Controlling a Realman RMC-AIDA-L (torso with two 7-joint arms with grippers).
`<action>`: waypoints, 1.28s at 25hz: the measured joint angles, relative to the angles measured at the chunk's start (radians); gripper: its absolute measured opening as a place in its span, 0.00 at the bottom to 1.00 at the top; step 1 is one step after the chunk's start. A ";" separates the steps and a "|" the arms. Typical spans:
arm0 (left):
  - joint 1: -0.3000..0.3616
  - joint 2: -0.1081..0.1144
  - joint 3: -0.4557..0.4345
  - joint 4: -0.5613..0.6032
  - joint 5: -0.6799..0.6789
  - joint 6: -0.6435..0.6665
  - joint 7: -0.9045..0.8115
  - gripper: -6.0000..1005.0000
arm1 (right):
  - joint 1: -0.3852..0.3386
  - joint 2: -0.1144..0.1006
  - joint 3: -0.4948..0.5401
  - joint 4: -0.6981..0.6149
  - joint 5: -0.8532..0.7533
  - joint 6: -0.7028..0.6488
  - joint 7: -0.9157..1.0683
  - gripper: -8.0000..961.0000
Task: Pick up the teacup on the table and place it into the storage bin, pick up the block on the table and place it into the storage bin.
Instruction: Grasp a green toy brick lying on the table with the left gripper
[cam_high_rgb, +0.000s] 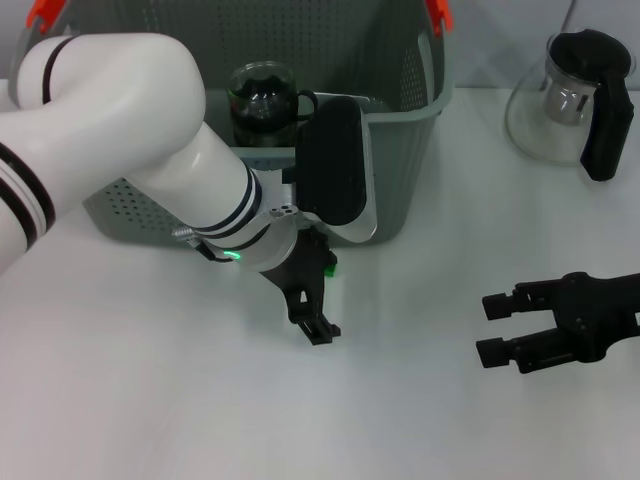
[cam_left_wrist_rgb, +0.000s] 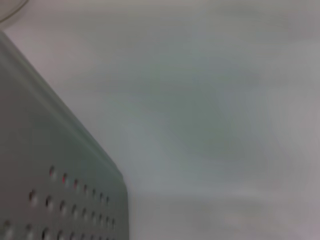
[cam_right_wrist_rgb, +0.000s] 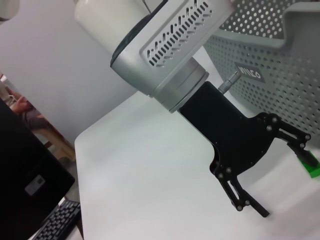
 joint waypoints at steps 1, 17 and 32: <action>0.000 0.000 0.000 0.000 0.000 -0.001 0.000 0.96 | -0.001 0.000 0.000 0.000 0.000 0.000 0.000 0.94; 0.003 -0.001 0.004 -0.001 -0.002 -0.001 -0.001 0.96 | -0.003 0.000 0.002 0.000 0.000 0.000 -0.008 0.94; 0.003 -0.001 0.016 -0.005 -0.003 0.000 0.000 0.96 | -0.005 0.000 0.002 0.002 0.000 0.015 -0.011 0.94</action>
